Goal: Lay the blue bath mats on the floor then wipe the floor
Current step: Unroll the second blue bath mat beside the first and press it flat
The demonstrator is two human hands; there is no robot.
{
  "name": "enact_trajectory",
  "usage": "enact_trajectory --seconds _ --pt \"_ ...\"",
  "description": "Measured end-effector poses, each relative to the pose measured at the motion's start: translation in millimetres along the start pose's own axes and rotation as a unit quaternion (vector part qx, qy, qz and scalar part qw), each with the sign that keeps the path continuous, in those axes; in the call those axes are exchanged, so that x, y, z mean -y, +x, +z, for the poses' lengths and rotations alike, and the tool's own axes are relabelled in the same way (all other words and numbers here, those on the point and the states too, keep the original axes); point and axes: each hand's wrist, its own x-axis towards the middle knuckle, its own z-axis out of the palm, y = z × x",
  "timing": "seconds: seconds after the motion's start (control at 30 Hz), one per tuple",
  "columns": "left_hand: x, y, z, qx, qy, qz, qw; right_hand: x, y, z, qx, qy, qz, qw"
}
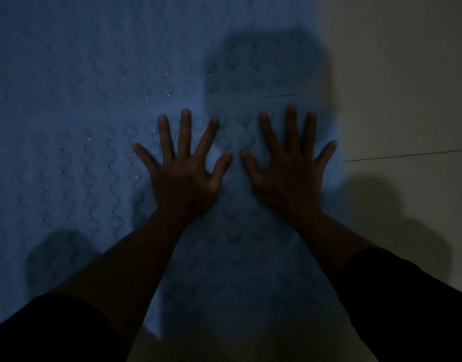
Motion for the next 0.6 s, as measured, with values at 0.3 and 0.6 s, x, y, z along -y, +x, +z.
enact_trajectory --seconds 0.3,0.6 --pt "-3.0 -4.5 -2.6 0.042 -0.063 -0.026 0.997 -2.3 -0.5 2.8 0.013 0.02 -0.004 1.0" --pt "-16.9 -131.0 11.6 0.05 -0.083 0.012 0.995 -20.9 -118.7 9.2 0.025 0.021 -0.053 0.998"
